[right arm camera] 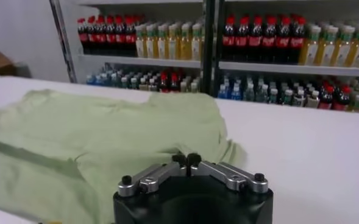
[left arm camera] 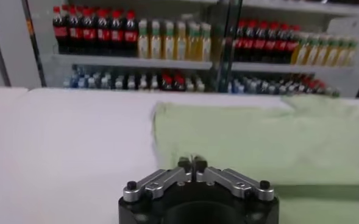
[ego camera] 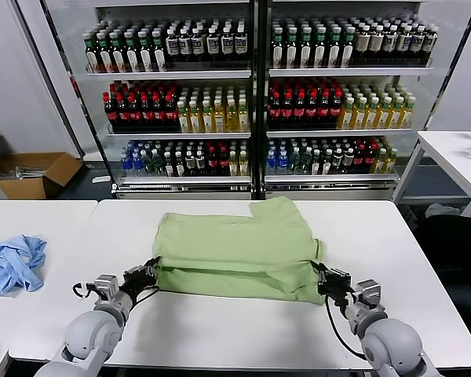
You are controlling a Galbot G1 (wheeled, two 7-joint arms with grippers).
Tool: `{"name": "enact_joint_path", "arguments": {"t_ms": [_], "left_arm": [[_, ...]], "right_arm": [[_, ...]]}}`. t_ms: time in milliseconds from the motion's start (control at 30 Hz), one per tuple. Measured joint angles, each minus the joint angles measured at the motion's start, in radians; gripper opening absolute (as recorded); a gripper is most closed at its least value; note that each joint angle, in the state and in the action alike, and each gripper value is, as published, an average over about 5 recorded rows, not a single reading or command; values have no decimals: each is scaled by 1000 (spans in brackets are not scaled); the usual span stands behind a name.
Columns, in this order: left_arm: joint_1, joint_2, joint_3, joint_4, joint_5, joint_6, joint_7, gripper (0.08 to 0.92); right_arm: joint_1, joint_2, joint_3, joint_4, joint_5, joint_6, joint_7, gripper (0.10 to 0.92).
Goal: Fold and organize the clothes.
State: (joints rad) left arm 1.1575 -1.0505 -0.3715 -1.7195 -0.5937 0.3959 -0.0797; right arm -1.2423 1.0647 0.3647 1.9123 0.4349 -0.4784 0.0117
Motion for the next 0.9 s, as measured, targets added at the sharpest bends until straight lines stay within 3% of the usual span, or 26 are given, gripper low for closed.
{"name": "enact_joint_path", "arguments": {"t_ms": [300, 567, 733, 900], "left_arm": [[10, 5, -8, 1, 17, -5, -26, 462], [51, 45, -49, -84, -43, -3, -38, 688], [92, 56, -55, -132, -61, 38, -34, 806], [123, 51, -50, -151, -56, 87, -24, 822]], "right_arm": [[-19, -12, 15, 6, -18, -3, 11, 550], [-100, -28, 58, 81, 18, -23, 48, 774], [-146, -18, 59, 111, 39, -38, 84, 820], [-164, -4, 55, 121, 53, -51, 113, 821]]}}
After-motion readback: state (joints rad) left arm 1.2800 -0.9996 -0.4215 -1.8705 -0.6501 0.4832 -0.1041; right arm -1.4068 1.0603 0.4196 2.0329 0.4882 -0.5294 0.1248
